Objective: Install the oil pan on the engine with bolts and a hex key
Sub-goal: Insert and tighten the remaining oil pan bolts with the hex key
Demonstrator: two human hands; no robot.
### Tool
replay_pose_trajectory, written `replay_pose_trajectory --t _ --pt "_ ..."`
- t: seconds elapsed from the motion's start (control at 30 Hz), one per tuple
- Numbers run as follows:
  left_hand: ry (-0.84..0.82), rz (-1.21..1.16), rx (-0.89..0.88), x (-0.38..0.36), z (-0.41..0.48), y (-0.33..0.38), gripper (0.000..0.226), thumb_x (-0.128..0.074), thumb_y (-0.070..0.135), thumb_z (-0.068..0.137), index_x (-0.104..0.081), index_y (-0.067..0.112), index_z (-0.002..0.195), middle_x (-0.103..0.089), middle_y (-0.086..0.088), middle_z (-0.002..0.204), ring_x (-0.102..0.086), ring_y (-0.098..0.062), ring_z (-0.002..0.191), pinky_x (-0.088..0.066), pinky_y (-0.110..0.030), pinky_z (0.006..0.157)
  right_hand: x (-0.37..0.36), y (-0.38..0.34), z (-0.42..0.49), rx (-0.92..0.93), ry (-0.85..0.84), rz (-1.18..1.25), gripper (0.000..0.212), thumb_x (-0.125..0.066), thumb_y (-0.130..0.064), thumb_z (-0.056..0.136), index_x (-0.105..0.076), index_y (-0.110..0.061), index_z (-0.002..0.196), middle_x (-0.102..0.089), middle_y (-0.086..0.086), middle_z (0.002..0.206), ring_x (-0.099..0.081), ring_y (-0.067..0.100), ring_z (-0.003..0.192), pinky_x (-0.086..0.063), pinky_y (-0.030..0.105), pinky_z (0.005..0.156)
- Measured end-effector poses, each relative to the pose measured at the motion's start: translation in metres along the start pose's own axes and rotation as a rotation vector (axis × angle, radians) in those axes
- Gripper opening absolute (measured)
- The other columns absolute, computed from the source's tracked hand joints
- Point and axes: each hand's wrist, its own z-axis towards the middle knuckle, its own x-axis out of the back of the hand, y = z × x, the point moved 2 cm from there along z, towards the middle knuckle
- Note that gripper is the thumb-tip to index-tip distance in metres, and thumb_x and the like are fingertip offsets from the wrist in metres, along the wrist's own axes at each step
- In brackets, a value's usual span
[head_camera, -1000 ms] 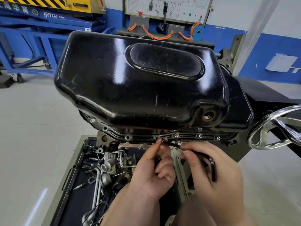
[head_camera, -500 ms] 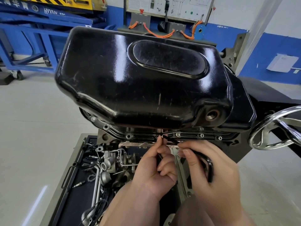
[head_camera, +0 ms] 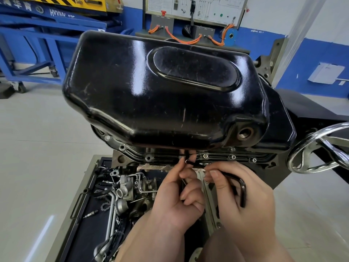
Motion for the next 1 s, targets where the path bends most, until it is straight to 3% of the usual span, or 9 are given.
replay_pose_trajectory --t 0.2,0.3,0.43,0.53,0.6,0.73,0.8,0.93,1.0 --pt "0.058 -0.023 -0.03 0.0 0.004 0.0 0.012 -0.061 0.024 0.079 -0.056 0.015 0.084 -0.049 0.006 0.045 -0.027 -0.01 0.022 -0.016 -0.016 0.025 -0.002 -0.001 0.002 0.043 -0.035 -0.05 0.012 -0.058 -0.018 0.087 -0.069 -0.016 0.09 -0.065 -0.016 0.088 -0.06 -0.006 0.089 -0.043 0.006 0.079" --pt "0.064 -0.029 -0.038 0.0 0.005 0.0 0.013 -0.062 0.023 0.077 -0.058 0.012 0.082 -0.05 0.006 0.045 -0.028 -0.01 0.022 -0.018 -0.017 0.023 -0.003 0.002 0.001 0.015 -0.062 -0.023 0.017 -0.064 -0.01 0.084 -0.07 -0.02 0.097 -0.067 -0.016 0.094 -0.062 -0.004 0.093 -0.046 0.01 0.082" --pt "0.017 -0.023 -0.014 0.001 0.005 -0.002 0.019 -0.071 0.018 0.072 -0.059 0.012 0.086 -0.051 0.005 0.046 -0.027 -0.009 0.023 -0.017 -0.016 0.026 -0.004 0.004 0.003 0.023 0.005 -0.072 0.013 -0.065 -0.017 0.082 -0.07 -0.023 0.093 -0.064 -0.024 0.089 -0.06 -0.01 0.091 -0.042 0.003 0.079" --pt "-0.009 0.008 0.011 0.0 0.005 -0.003 0.028 -0.078 0.006 0.067 -0.06 0.01 0.088 -0.051 0.005 0.05 -0.027 -0.008 0.025 -0.019 -0.016 0.026 -0.008 0.007 0.003 0.004 0.03 -0.064 0.014 -0.065 -0.019 0.081 -0.067 -0.027 0.091 -0.064 -0.019 0.096 -0.061 -0.009 0.088 -0.043 0.004 0.077" --pt "0.013 0.048 -0.001 -0.001 0.006 -0.002 0.022 -0.072 0.012 0.069 -0.058 0.012 0.085 -0.05 0.006 0.05 -0.029 -0.008 0.024 -0.019 -0.016 0.025 -0.01 0.007 0.006 0.002 0.038 -0.044 0.008 -0.061 -0.026 0.083 -0.066 -0.027 0.089 -0.064 -0.015 0.095 -0.061 -0.007 0.086 -0.044 0.006 0.075" --pt "0.03 0.063 -0.029 0.0 0.009 -0.002 0.014 -0.068 0.016 0.07 -0.055 0.01 0.071 -0.048 0.006 0.05 -0.03 -0.008 0.024 -0.019 -0.015 0.024 -0.014 0.008 0.01 0.049 0.071 -0.006 0.005 -0.061 -0.022 0.085 -0.064 -0.022 0.089 -0.063 -0.017 0.084 -0.059 -0.007 0.087 -0.044 0.007 0.076" --pt "0.035 0.078 -0.049 0.0 0.009 -0.004 0.015 -0.068 0.015 0.071 -0.055 0.009 0.07 -0.049 0.006 0.05 -0.03 -0.008 0.024 -0.02 -0.015 0.024 -0.015 0.01 0.008 0.042 0.089 0.015 0.006 -0.06 -0.022 0.086 -0.062 -0.023 0.092 -0.063 -0.016 0.088 -0.061 -0.005 0.086 -0.047 0.011 0.076" --pt "-0.031 0.121 -0.061 -0.002 0.009 -0.006 0.02 -0.081 0.004 0.063 -0.061 0.003 0.065 -0.048 -0.001 0.044 -0.027 -0.009 0.025 -0.017 -0.014 0.029 -0.02 0.014 -0.001 -0.034 0.065 0.131 0.013 -0.055 -0.022 0.091 -0.065 -0.022 0.1 -0.07 -0.009 0.093 -0.069 0.007 0.084 -0.057 0.035 0.069" --pt "-0.042 0.118 -0.067 -0.003 0.008 -0.006 0.02 -0.083 0.003 0.061 -0.062 0.002 0.06 -0.048 -0.001 0.042 -0.024 -0.009 0.026 -0.016 -0.014 0.031 -0.022 0.015 -0.002 -0.044 0.024 0.16 0.017 -0.053 -0.02 0.092 -0.064 -0.023 0.105 -0.071 -0.009 0.095 -0.07 0.008 0.084 -0.057 0.037 0.068"
